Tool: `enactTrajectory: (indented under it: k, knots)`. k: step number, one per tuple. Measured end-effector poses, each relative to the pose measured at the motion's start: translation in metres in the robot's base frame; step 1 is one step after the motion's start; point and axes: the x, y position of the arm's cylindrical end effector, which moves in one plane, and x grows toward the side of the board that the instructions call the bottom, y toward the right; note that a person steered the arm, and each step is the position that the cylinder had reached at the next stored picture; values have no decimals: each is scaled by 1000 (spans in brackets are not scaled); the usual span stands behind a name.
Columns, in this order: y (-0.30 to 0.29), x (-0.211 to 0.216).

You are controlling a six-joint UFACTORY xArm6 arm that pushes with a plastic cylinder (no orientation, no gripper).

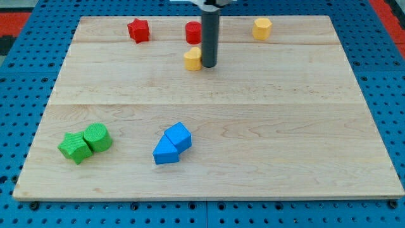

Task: Slide the blue cube a bit up

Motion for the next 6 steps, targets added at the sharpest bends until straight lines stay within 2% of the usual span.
enactTrajectory:
  k: [1, 2, 3, 4, 5, 6]
  knots:
    - [-18, 0]
    - [45, 40]
    - [105, 157]
    - [70, 232]
    - [-2, 232]
    - [-27, 192]
